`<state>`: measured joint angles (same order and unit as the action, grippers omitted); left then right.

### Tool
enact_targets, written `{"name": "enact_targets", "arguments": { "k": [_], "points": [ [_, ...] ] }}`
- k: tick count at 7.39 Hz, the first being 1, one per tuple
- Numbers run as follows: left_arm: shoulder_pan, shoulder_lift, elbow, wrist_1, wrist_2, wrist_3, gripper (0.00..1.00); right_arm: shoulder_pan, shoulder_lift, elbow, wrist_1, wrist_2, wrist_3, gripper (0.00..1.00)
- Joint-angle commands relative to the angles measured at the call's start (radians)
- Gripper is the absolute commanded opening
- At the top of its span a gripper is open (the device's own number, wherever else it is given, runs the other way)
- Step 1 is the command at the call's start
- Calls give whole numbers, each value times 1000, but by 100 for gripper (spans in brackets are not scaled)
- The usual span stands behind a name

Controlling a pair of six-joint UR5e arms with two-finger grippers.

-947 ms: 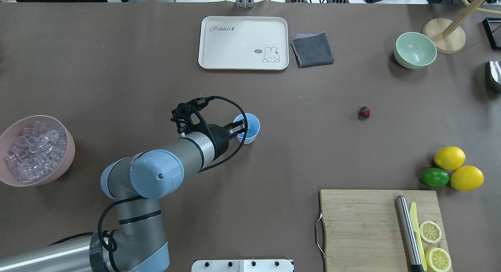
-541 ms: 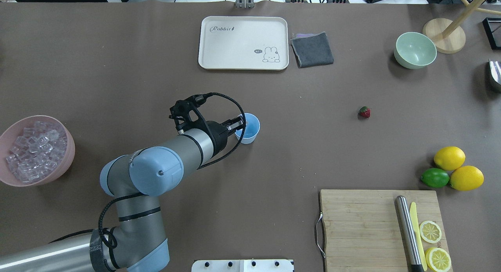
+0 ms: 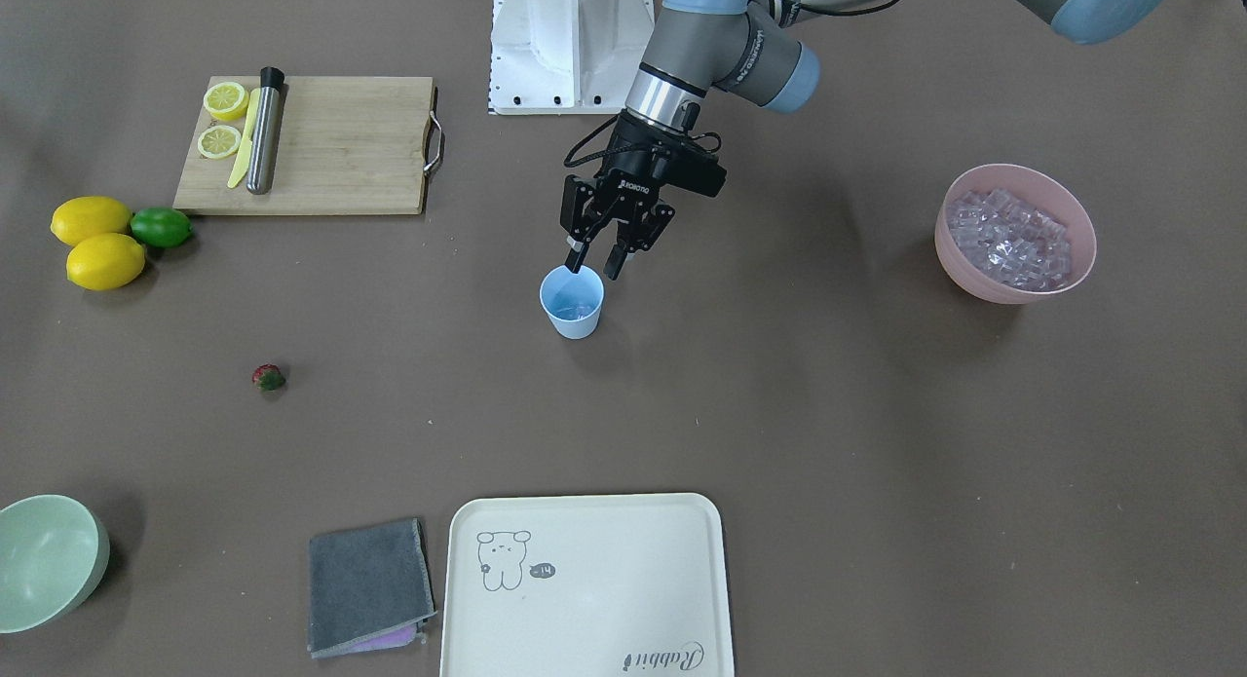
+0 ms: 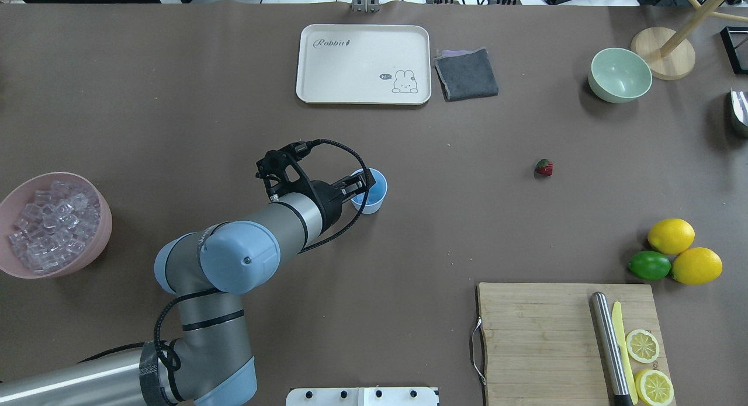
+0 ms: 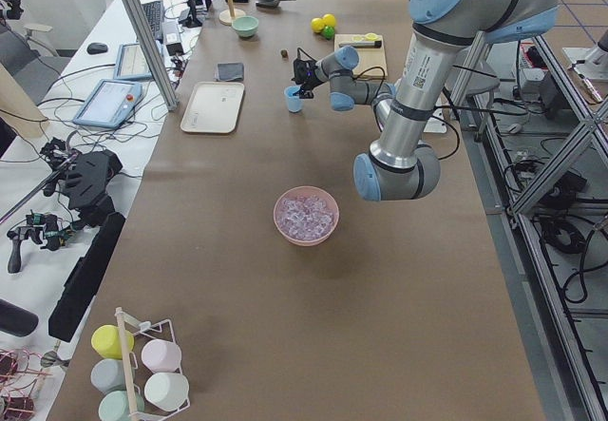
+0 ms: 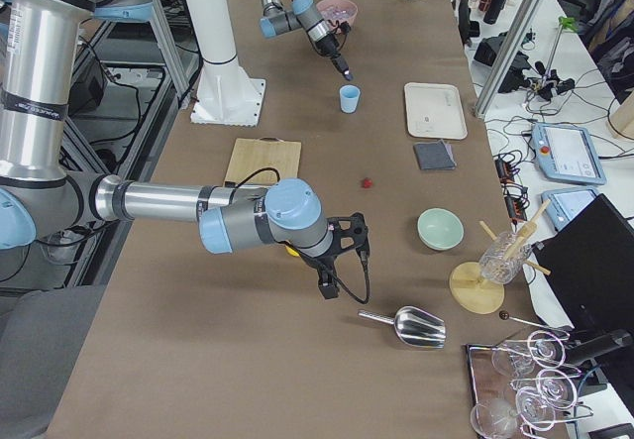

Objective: Put ice and strawberries in cup
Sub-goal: 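Open the left gripper above the blue cup to drop the ice, then move the left gripper back over the pink ice bowl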

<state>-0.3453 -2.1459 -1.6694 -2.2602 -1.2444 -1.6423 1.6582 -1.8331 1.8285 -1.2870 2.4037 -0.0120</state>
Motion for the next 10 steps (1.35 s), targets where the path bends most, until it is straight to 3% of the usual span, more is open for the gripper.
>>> {"name": "enact_targets", "arguments": {
  "k": [1, 2, 4, 6, 8, 10],
  "points": [
    [-3, 4, -36, 7, -19, 10, 97, 0, 0, 0, 0, 0, 0, 100],
    [-35, 26, -96, 60, -121, 36, 97, 0, 0, 0, 0, 0, 0, 100],
    [-122, 101, -290, 299, -312, 205, 98, 0, 0, 0, 0, 0, 1, 100],
    [-283, 199, -378, 489, -543, 473, 99, 0, -2, -2, 0, -2, 0, 100],
    [-394, 384, -436, 492, -639, 773, 100, 0, -2, -2, 0, -2, -2, 100],
    [-495, 498, -440, 482, -702, 966, 100, 0, -5, -2, 0, 0, -3, 100]
  ]
}}
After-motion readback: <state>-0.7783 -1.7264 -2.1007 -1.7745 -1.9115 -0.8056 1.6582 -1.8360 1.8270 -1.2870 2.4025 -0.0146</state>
